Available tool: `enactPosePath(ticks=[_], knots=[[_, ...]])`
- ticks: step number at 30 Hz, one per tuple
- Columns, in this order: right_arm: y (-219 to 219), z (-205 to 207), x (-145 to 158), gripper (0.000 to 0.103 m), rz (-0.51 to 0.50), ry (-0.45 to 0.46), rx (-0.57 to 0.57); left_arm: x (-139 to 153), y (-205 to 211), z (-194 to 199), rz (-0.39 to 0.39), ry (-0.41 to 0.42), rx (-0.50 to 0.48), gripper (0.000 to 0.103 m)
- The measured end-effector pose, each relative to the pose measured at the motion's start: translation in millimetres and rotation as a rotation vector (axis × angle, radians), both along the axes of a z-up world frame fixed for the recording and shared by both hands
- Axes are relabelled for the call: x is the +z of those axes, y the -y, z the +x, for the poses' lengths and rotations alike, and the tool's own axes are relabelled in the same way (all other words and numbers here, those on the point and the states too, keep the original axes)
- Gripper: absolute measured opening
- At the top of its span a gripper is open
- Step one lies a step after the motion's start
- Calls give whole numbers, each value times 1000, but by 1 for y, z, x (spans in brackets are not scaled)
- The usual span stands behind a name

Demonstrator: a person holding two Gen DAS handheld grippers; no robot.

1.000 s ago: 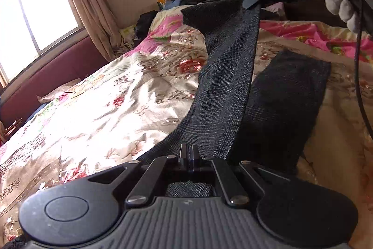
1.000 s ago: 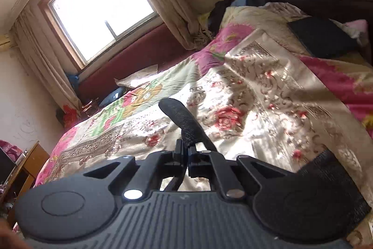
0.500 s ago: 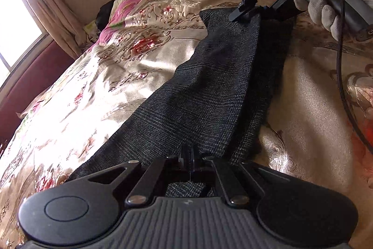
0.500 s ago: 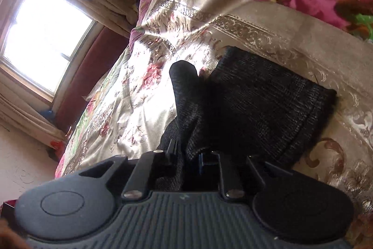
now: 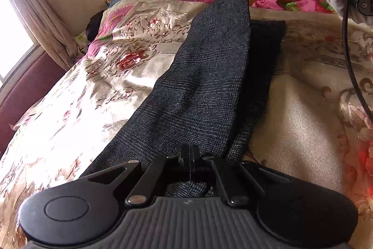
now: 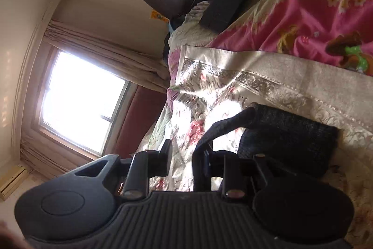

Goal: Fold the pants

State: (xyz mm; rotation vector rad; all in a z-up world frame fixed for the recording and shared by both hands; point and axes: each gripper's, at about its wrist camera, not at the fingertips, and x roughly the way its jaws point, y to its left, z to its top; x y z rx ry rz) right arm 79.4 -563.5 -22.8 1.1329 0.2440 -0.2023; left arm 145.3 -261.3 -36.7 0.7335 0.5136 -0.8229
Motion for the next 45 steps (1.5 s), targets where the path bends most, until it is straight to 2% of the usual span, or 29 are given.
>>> enactPosePath(ticks=[4,8,11,12,13,16,17,19,21,22,24,27,32,37,40,42,43,44,45], knots=[[11,-8,-20,30,6,-80,-35,-6,1,-7,25,12,-17,19],[22,4,-37,34,34,-144,-43,-6,5,-5,37,7,-19,19],[28,10,-37,32,23,-161,-79,-4,8,-2,38,-1,-19,19],[29,8,-32,26,11,-146,-88,-4,8,-1,37,-2,-18,19],[30,4,-24,12,-9,-106,-87,-3,7,-1,35,1,-17,19],[27,-11,-1,9,-55,-30,-79,0,5,-3,23,10,-17,19],[25,-14,2,9,-73,-30,-83,-1,4,-4,25,11,-17,19],[25,-16,-2,9,-98,-97,-94,-4,3,-7,39,13,-22,19],[28,-12,-19,9,-84,-200,-86,-8,1,-10,54,22,-31,19],[29,-10,-30,10,-64,-249,-75,-8,1,-11,60,29,-37,19],[29,-13,-40,13,-20,-268,-72,-6,0,-12,63,33,-41,19],[25,-31,-42,20,29,-231,-106,-3,-4,-10,65,38,-37,20],[16,-32,-40,46,4,-257,-82,-4,-7,-3,61,37,-17,20],[18,-3,-47,51,35,-278,-77,-6,-5,-4,64,46,-16,20],[12,10,-43,56,17,-283,-66,-7,-3,-3,62,43,-15,20],[9,18,-41,43,-23,-314,-60,-8,-1,-5,59,38,-19,19],[10,21,-41,15,-27,-329,-52,-7,-1,-5,58,32,-24,19],[13,18,-44,7,-1,-326,-45,-6,-2,-6,54,20,-29,19],[17,12,-44,7,28,-308,-40,-4,-4,-6,49,7,-33,19]])
